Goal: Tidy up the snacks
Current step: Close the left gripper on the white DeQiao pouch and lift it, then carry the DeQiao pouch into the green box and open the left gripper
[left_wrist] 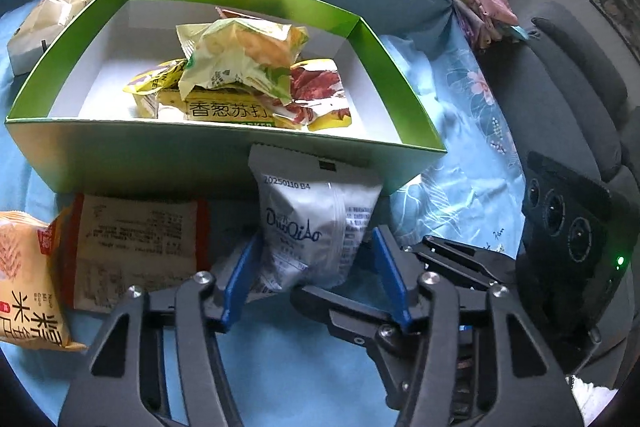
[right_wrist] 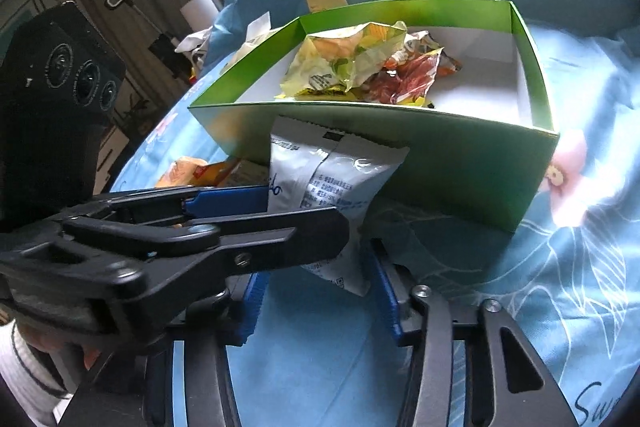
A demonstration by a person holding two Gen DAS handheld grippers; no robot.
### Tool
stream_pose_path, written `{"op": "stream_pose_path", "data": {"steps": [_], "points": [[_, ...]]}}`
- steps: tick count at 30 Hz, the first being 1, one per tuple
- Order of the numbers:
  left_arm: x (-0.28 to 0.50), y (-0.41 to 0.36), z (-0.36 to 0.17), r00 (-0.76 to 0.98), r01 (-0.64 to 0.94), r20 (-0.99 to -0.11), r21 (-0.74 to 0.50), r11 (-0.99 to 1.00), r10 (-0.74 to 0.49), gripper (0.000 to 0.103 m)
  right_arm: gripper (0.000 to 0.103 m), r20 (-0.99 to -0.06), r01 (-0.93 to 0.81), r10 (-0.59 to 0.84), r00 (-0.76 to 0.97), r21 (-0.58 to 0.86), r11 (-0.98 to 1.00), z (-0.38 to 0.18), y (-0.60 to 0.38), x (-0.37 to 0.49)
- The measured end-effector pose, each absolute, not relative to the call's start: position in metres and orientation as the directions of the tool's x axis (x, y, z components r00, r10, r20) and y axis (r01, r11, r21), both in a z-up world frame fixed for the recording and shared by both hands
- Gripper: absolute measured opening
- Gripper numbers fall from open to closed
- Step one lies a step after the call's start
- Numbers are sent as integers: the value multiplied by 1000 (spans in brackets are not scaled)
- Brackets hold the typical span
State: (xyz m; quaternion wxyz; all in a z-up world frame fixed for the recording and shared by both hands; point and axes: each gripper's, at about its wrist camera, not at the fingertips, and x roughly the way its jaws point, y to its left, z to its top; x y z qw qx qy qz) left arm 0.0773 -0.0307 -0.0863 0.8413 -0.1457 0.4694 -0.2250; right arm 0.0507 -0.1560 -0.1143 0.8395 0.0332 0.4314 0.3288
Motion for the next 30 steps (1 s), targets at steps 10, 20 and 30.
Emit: {"op": "stream_pose_path", "data": {"steps": [10, 20, 30], "points": [[68, -30, -82, 469, 250, -732, -427, 869, -494, 50, 36, -693, -536, 593, 410, 342, 772, -111, -154, 48], [47, -17, -46, 535, 272, -673, -436, 858, -511, 50, 36, -646, -571, 617, 450, 324, 755, -78, -152, 28], [63, 5, -11, 605, 268, -634, -408, 873, -482, 50, 36, -598, -622, 639, 483, 280, 732, -41, -128, 44]]}}
